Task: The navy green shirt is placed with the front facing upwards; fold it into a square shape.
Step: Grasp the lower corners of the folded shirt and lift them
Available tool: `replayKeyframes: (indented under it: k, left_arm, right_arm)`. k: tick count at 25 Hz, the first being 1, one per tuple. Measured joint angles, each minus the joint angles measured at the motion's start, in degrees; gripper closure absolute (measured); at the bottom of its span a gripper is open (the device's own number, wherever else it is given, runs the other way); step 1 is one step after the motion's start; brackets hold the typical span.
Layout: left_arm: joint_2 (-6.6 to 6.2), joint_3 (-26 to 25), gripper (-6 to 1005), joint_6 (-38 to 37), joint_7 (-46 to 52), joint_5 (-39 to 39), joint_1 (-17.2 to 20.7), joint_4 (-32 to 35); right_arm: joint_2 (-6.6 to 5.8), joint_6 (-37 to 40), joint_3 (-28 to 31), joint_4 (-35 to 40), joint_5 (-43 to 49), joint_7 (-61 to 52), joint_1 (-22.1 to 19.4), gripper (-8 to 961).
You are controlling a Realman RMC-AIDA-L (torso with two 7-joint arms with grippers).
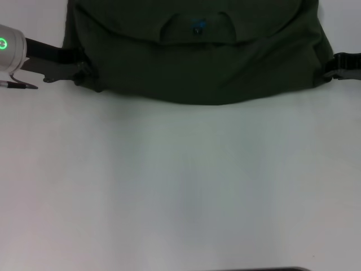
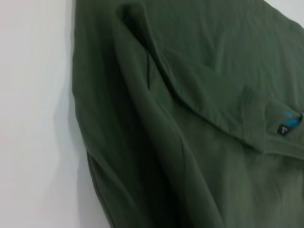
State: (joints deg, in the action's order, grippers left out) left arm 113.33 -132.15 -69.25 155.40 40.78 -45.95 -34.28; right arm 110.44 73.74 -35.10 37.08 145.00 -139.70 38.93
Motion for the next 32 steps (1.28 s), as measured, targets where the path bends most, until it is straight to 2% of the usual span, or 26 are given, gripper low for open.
replayKeyframes:
  k: [4, 10, 15, 19, 24, 32]
  left_arm:
    - [-0.77, 0.5, 948, -3.5, -1.6, -0.4, 0.0, 0.0]
    - [-2.31, 0.7, 948, -11.6, -3.8, -2.7, 0.0, 0.0]
    - [-2.55, 0.7, 948, -16.8, -5.1, -4.5, 1.1, 0.0]
    - [-2.54, 0.7, 948, -20.8, -5.6, -6.6, 2.5, -0.7]
    - [-1.31, 0.7, 948, -27.6, -5.9, -8.1, 5.4, -5.7]
    - [0.55, 0.9, 948, -35.2, -6.1, -11.6, 7.5, -8.8]
  right_arm:
    - [-1.21, 2.9, -0.5, 0.0, 0.2, 0.0, 0.0, 869]
    - [-3.36, 10.7, -1.3, 0.1, 1.9, 0.0, -0.4, 930]
    - [-3.76, 17.4, -1.3, 0.3, 6.4, -0.1, -0.1, 950]
    - [-3.39, 23.0, -1.3, 2.8, 8.9, -0.2, -0.4, 950]
    - [-2.85, 27.8, -1.7, 3.8, 9.2, -0.1, -1.3, 951]
    - [-0.55, 33.1, -4.8, 3.8, 9.3, 0.4, -3.1, 950]
